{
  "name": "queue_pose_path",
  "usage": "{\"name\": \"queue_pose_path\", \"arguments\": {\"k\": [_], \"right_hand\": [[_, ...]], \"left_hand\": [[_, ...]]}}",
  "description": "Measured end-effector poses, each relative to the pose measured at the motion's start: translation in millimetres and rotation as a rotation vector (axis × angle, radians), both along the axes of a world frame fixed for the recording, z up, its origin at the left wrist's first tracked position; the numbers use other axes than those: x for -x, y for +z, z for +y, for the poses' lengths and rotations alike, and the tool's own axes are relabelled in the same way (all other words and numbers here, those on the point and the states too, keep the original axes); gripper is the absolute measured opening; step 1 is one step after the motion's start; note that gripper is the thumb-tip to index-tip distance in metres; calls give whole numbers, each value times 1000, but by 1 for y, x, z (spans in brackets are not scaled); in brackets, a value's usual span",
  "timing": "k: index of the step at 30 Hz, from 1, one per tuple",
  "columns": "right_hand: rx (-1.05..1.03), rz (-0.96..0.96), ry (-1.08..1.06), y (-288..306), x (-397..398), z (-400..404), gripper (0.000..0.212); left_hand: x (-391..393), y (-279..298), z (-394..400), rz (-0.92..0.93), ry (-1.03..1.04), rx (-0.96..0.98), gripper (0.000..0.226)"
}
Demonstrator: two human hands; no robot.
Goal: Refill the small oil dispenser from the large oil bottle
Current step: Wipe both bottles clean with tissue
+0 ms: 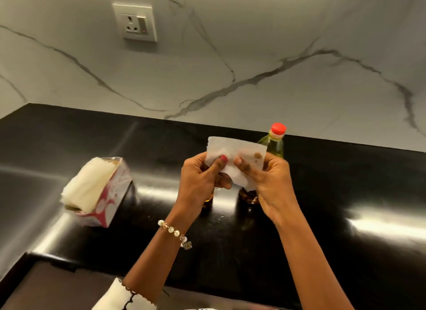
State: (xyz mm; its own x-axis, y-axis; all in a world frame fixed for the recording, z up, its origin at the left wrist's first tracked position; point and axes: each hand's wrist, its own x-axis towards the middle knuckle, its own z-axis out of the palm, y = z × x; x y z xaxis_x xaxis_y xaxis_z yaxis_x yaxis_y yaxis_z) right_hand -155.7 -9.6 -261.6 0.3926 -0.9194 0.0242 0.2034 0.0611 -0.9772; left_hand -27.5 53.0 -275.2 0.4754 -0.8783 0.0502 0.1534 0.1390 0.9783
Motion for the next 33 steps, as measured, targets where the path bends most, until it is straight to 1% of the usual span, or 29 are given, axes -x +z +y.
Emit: {"name": "queue_pose_path", "arguments": {"k": [2, 4, 6, 9, 10, 13, 15, 17, 19, 21, 23, 25, 27, 30, 33], "right_hand": [[2, 33, -54, 0, 20, -5, 32], [20, 39, -108, -1, 41, -13, 23], [19, -7, -153, 0, 61, -23, 14], [-14, -82, -309, 6, 84, -42, 14], [8, -79, -392, 9, 90, -48, 14], [156, -23, -630, 22, 103, -65, 14], [221, -8, -696, 30, 106, -73, 12], [273, 4, -726, 35, 102, -78, 16], [361, 40, -713, 40, 90, -77, 19], [478, 135, -643, 42, 73, -73, 17], [600, 258, -487, 39, 54, -69, 14], [729, 408, -316, 32, 41, -68, 18], [840, 529, -218, 22, 37, -69, 28], [924, 613, -170, 12, 38, -69, 43], [989, 658, -170, 6, 39, -64, 46]], "left_hand": [[15, -3, -10, -50, 5, -17, 16], [28, -6, -19, -104, 30, -33, 19], [37, -6, -26, -119, 59, -35, 24], [46, -2, -36, -154, 112, -6, 27], [47, 0, -39, -193, 131, 3, 26], [49, 6, -49, -341, 175, 10, 17], [50, 10, -56, -423, 187, -1, 22], [51, 12, -65, -494, 188, -16, 30], [53, 14, -74, -554, 183, -32, 36], [55, 17, -83, -582, 171, -38, 39], [58, 19, -90, -593, 161, -29, 38], [59, 19, -97, -624, 156, -20, 35], [58, 18, -103, -647, 159, -25, 29], [57, 15, -108, -635, 140, -27, 28], [59, 10, -109, -616, 127, -24, 27]]}}
